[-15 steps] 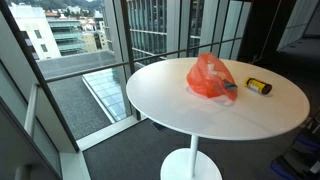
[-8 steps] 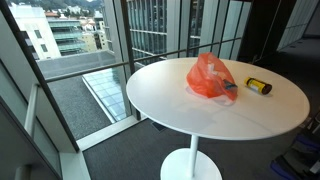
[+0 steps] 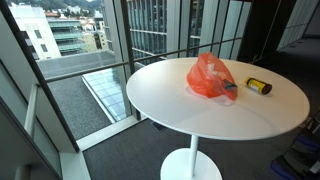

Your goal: Put the brown bottle inside the plastic bag

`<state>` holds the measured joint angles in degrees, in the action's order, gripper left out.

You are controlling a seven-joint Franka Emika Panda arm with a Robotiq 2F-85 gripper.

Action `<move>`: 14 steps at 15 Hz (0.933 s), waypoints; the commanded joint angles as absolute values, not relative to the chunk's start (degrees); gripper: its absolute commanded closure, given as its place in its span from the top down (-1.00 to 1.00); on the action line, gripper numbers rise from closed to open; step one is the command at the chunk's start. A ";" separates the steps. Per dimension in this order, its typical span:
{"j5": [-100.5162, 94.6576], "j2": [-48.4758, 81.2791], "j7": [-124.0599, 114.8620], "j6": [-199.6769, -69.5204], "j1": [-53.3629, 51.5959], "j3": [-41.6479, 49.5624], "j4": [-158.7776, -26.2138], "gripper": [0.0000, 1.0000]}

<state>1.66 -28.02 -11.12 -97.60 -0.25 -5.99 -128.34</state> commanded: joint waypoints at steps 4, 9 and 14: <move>-4.39 -21.94 -15.04 -109.91 4.16 -3.29 -129.08 1.00; -2.11 -15.90 -12.71 -114.26 5.10 0.91 -128.93 1.00; -3.11 -13.60 -13.60 -114.58 5.24 2.21 -129.40 1.00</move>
<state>-3.11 -13.55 -13.62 -114.73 5.30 2.19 -129.49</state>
